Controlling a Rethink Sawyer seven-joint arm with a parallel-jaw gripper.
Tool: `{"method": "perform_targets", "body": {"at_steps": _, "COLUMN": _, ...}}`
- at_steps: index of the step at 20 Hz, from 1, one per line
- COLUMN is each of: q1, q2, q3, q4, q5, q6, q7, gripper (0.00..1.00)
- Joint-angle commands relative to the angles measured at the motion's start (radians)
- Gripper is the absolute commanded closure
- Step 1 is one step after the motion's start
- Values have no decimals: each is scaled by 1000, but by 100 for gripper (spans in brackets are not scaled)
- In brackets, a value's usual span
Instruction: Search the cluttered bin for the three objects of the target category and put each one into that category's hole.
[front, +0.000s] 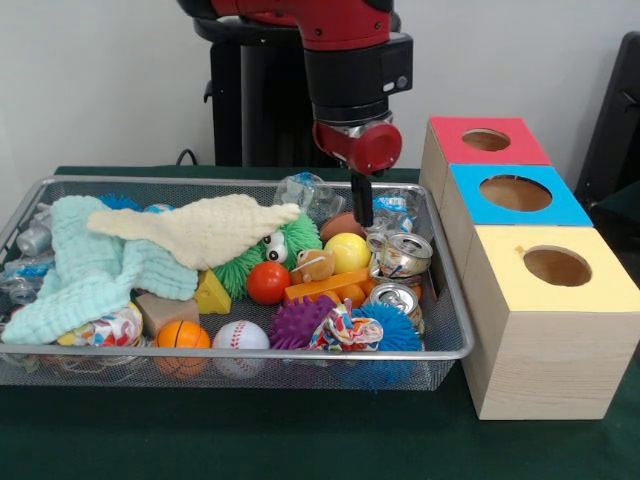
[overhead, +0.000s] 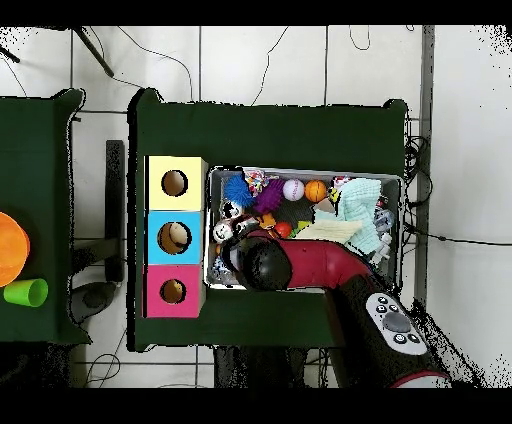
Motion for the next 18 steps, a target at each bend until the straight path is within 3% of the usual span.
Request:
{"method": "perform_targets", "body": {"at_steps": 1, "q1": -14, "q2": 9, "q3": -32, "q4": 2, "q5": -105, "q6": -52, "q7": -77, "gripper": 100}}
{"method": "perform_targets", "body": {"at_steps": 8, "q1": 32, "q2": 22, "q3": -82, "q4": 36, "q5": -153, "q6": -138, "q7": -14, "gripper": 100}}
{"method": "perform_targets", "body": {"at_steps": 14, "q1": 135, "q2": 91, "q3": -179, "q4": 12, "q5": -180, "q6": -232, "q7": 27, "gripper": 100}}
{"method": "perform_targets", "body": {"at_steps": 18, "q1": 160, "q2": 142, "q3": -209, "q4": -8, "q5": -173, "q6": -276, "q7": 22, "gripper": 100}}
